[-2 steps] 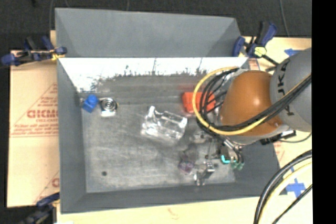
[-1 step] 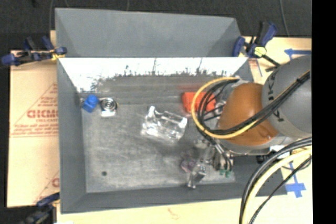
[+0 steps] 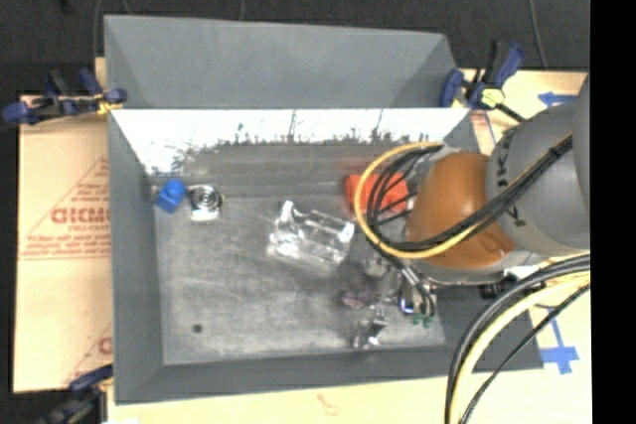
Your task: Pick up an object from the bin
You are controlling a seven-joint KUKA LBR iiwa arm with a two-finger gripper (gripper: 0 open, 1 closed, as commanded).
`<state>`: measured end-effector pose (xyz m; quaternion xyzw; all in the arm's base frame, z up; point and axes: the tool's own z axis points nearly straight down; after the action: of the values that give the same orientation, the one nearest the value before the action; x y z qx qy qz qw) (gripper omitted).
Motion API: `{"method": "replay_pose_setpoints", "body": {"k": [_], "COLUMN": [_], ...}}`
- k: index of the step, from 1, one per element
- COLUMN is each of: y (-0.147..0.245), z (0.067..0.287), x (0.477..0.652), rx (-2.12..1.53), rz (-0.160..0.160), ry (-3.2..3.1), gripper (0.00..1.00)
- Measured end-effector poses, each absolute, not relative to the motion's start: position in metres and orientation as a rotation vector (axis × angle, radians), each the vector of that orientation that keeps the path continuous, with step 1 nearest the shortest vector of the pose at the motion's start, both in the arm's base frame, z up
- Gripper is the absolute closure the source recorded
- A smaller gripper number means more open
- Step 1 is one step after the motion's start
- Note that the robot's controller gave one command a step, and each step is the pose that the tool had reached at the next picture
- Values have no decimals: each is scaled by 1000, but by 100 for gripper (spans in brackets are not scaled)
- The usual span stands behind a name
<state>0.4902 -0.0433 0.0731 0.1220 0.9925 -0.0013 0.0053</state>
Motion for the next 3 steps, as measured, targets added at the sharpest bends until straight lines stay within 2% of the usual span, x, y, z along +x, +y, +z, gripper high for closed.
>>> {"method": "replay_pose_setpoints", "body": {"k": [1,2,3], "y": [-53,-55,-54], "z": [75,78,75], "x": [488,493,486], "rx": [482,479,480], "rz": [5,3,2], "ry": [3093,3076,3100], "gripper": [0,100,0]}}
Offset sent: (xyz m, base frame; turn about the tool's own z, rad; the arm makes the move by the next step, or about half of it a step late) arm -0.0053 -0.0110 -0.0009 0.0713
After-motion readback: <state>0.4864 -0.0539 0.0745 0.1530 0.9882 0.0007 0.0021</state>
